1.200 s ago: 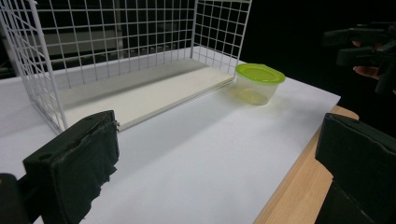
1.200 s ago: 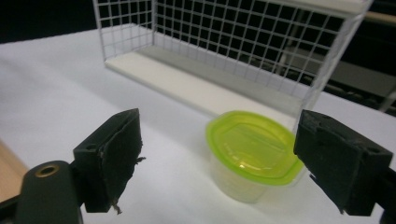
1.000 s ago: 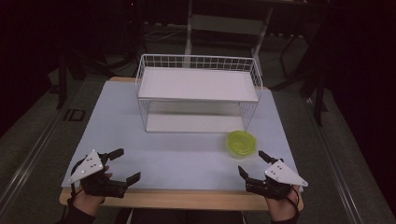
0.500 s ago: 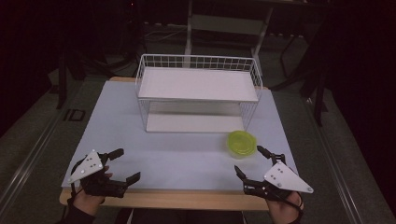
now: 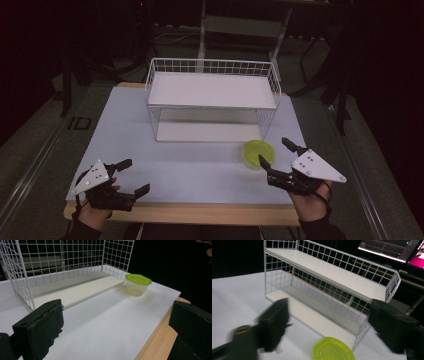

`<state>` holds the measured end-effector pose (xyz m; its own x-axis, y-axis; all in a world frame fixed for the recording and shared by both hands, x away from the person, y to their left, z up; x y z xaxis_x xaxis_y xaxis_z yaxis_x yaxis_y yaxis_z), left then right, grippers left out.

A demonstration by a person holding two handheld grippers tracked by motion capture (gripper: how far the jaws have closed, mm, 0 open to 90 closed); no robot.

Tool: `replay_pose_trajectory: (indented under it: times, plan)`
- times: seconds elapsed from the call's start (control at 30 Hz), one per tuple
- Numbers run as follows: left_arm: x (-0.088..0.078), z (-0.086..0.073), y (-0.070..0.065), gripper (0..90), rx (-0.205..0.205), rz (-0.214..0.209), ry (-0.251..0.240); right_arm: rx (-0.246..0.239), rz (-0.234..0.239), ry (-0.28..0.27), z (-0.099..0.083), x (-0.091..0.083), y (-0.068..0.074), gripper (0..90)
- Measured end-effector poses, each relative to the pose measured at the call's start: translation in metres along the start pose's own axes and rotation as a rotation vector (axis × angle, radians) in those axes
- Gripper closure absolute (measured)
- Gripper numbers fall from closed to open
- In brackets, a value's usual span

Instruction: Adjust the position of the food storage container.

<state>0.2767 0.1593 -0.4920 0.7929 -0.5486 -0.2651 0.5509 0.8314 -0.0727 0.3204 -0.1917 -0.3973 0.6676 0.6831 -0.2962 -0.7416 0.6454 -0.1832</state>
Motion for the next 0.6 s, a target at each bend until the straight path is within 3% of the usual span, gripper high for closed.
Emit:
replay_pose_trajectory:
  times: [0.1,0.2,0.27,0.3,0.47,0.6]
  plan:
    - [0.000,0.000,0.000,0.5,0.001,-0.001,0.002,0.019,-0.014,-0.002,-0.002,0.004,-0.011,24.1]
    - [0.000,0.000,0.000,0.5,0.001,0.001,0.003,0.039,-0.036,0.028,-0.009,0.008,-0.023,36.0]
    - [0.000,0.000,0.000,0.5,0.002,0.001,0.003,0.045,-0.050,0.035,-0.011,0.009,-0.027,37.4]
    - [0.000,0.000,0.000,0.5,0.001,0.001,0.003,0.075,-0.039,0.060,-0.018,0.011,-0.034,49.4]
    - [0.000,0.000,0.000,0.5,-0.001,-0.001,0.003,0.108,-0.047,0.119,-0.034,0.016,-0.049,70.9]
    - [0.000,-0.001,0.000,0.5,0.003,0.000,0.003,0.140,-0.085,0.158,-0.048,0.015,-0.064,85.7]
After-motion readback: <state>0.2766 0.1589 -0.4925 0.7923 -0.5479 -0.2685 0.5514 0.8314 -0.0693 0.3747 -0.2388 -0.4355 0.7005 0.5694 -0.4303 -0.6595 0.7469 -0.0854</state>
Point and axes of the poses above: each handheld gripper's, and its own axes: x roughly forward along the jaws, z roughly out of its top, y roughly to its left, the point moved 10 cm from there along x, roughly forward along the jaws, and after that the axes turned 13 degrees about z, right-handed, at the moved point
